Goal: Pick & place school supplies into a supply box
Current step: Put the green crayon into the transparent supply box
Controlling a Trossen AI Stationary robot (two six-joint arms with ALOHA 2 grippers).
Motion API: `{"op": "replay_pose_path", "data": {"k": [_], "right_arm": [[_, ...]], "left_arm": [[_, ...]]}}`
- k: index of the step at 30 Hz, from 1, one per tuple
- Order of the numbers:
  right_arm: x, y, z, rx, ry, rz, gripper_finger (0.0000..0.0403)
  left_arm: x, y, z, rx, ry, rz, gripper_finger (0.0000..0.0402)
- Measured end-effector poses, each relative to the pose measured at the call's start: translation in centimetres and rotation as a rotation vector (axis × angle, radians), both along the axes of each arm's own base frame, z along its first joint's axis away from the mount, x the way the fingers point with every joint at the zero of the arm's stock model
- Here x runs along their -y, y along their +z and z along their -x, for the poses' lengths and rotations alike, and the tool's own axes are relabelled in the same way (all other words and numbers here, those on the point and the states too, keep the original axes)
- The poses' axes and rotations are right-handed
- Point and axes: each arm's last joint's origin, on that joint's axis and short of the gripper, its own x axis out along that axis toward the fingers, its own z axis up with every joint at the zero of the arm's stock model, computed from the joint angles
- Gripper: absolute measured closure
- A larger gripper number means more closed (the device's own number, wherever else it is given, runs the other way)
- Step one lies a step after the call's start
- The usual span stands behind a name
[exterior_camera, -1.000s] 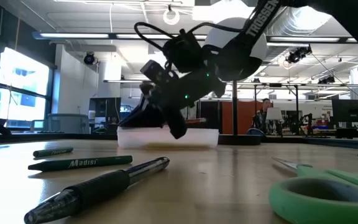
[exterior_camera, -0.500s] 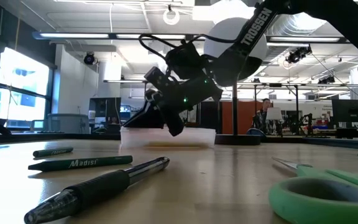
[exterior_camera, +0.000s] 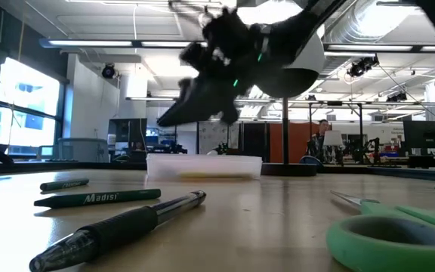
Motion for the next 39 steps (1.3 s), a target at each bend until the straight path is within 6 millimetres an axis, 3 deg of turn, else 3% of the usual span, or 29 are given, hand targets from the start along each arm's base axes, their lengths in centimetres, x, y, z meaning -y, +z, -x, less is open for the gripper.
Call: {"op": "replay_pose_path", "data": {"k": [8,18,22,26,31,35,39], "right_arm": [[-6.6,5.6,6.1,-0.36,0.061,-0.076,0.0374],[-10.6,6.9,12.6,-0.792,-0.089,-0.029,0.0367],[-11.5,7.2,15.0,-0.855,-0.142,0.099,0.0368],[-11.4,7.2,18.2,-0.801,-0.242,0.144,0.0364],[-10.9,5.6,22.5,-0.619,-0.252,-0.055,0.0355],[-10.9,2.3,25.2,-0.467,-0.133,-0.201,0.035],[-10.5,-1.5,27.4,-0.429,-0.094,-0.203,0.0353]], "left_arm": [[0.1,0.1,-0.2,0.022,-0.003,0.016,0.0284],[0.2,0.2,-0.3,0.031,-0.017,0.04,0.0284],[0.3,0.2,-0.3,0.024,-0.032,0.056,0.0284],[0.3,0.2,-0.3,0.019,-0.045,0.074,0.0284],[0.4,0.2,-0.3,0.012,-0.053,0.077,0.0284],[0.3,0.2,-0.3,0.002,-0.063,0.054,0.0284],[0.3,0.2,-0.3,0.008,-0.053,0.041,0.0284]]}}
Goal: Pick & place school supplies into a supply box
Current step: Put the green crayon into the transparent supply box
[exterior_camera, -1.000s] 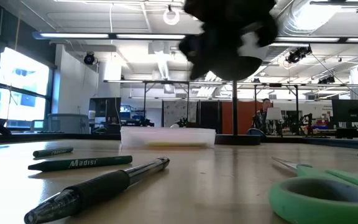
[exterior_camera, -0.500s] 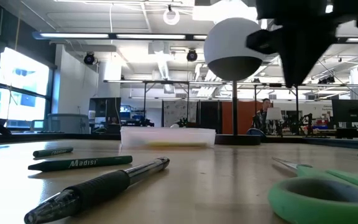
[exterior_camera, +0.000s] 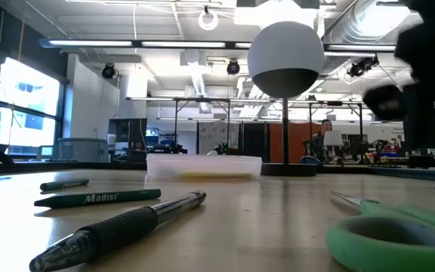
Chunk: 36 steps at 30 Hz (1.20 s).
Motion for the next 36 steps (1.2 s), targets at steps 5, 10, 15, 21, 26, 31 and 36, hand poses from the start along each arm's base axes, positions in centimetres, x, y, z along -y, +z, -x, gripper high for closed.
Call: {"op": "replay_pose_path", "data": {"k": [5,10,15,21,26,31,36], "right_arm": [[0.2,-0.5,-0.1,0.034,-0.117,0.023,0.0361],[0.6,0.2,-0.5,0.062,-0.159,0.101,0.0367],[1.4,-0.3,-0.6,-0.003,-0.18,0.099,0.0368],[1.4,1.1,-2.6,0.007,-0.096,0.028,0.0368],[0.8,4.6,-5.5,0.146,-0.098,0.029,0.037],[-1.0,5.2,-5.6,-0.169,-0.176,-0.127,0.0375],[-2.0,2.7,-3.8,-0.573,-0.276,0.066,0.0379]], "left_arm": [[0.0,0.0,0.0,0.008,0.009,-0.006,0.0284],[-0.1,0.1,0.0,0.016,0.02,-0.017,0.0284],[-0.1,0.1,0.0,0.017,0.022,-0.018,0.0284],[-0.1,0.1,0.0,0.021,0.03,-0.026,0.0284],[-0.2,0.2,0.0,0.039,0.061,-0.055,0.0284],[-0.2,0.2,-0.1,0.046,0.058,-0.047,0.0284],[-0.2,0.2,-0.1,0.033,0.041,-0.064,0.0284]]}}
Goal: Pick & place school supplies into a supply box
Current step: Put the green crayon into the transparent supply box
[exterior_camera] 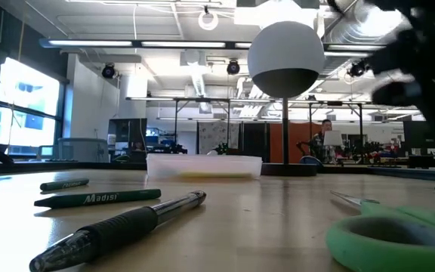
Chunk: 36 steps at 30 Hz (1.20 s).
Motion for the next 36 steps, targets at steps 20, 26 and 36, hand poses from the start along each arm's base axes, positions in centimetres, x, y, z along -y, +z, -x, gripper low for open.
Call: {"op": "replay_pose_path", "data": {"k": [20,26,36], "right_arm": [[-0.2,-2.5,-0.3,-0.194,0.196,0.206,0.0358],[0.2,-2.9,-0.2,-0.195,0.203,0.238,0.0321],[0.1,-3.0,-0.8,-0.134,0.208,0.245,0.0308]], "left_arm": [[0.1,0.0,-0.1,-0.015,-0.044,0.013,0.0284],[0.1,0.0,-0.1,-0.015,-0.044,0.013,0.0284],[0.1,0.0,-0.1,-0.02,-0.044,0.01,0.0284]]}}
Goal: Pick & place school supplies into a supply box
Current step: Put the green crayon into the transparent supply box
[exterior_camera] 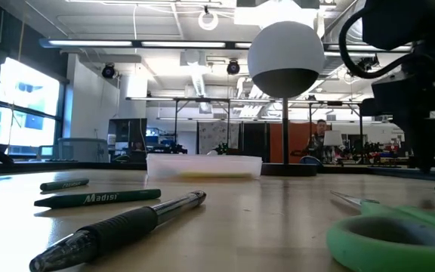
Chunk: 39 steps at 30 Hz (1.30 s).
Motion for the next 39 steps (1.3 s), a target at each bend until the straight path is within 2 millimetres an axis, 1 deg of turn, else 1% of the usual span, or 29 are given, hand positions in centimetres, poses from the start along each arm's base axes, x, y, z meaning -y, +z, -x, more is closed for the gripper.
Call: {"op": "replay_pose_path", "data": {"k": [10,14,18,22,25,27,29,31,33,36,38,39], "right_arm": [[0.6,-0.3,-0.4,-0.02,-0.023,-0.026,0.0309],[0.4,-1.6,-0.6,-0.093,-0.016,-0.034,0.0309],[0.3,-2.9,-0.9,-0.146,-0.018,0.001,0.0309],[0.5,-3.5,-1.2,-0.16,-0.026,-0.004,0.0309],[0.6,-3.4,-1.3,-0.161,-0.02,-0.032,0.0323],[0.6,-3.2,-1.3,-0.15,-0.011,-0.043,0.0345],[0.6,-3.0,-1.6,-0.124,-0.006,-0.039,0.0376],[0.5,-2.6,-1.9,-0.102,0.014,-0.031,0.0394],[0.3,-2.3,-2.6,-0.061,0.043,-0.043,0.0388],[-0.2,-1.7,-4.7,0.116,0.077,-0.078,0.0379],[-0.2,-1.6,-5.5,0.187,0.08,-0.1,0.0383],[-0.3,-1.5,-6.3,0.265,0.08,-0.128,0.0388]], "left_arm": [[0.0,0.0,0.0,0.0,0.0,0.0,0.0284],[0.0,0.0,0.0,0.0,0.0,0.0,0.0284],[0.0,0.0,0.0,0.0,0.0,0.0,0.0284],[0.0,0.0,0.0,-0.001,0.0,-0.001,0.0284],[0.0,0.0,0.0,-0.001,0.0,-0.002,0.0284],[0.0,0.0,0.0,-0.002,-0.001,-0.004,0.0284],[0.0,0.0,0.0,-0.002,-0.001,-0.004,0.0284],[0.0,0.0,0.0,-0.002,-0.001,-0.004,0.0284],[0.0,0.0,0.0,-0.001,-0.001,-0.004,0.0284],[0.0,0.0,0.0,-0.002,-0.001,-0.004,0.0284],[0.0,0.0,0.0,-0.001,-0.001,-0.004,0.0284],[0.0,0.0,0.0,-0.001,-0.001,-0.004,0.0284]]}}
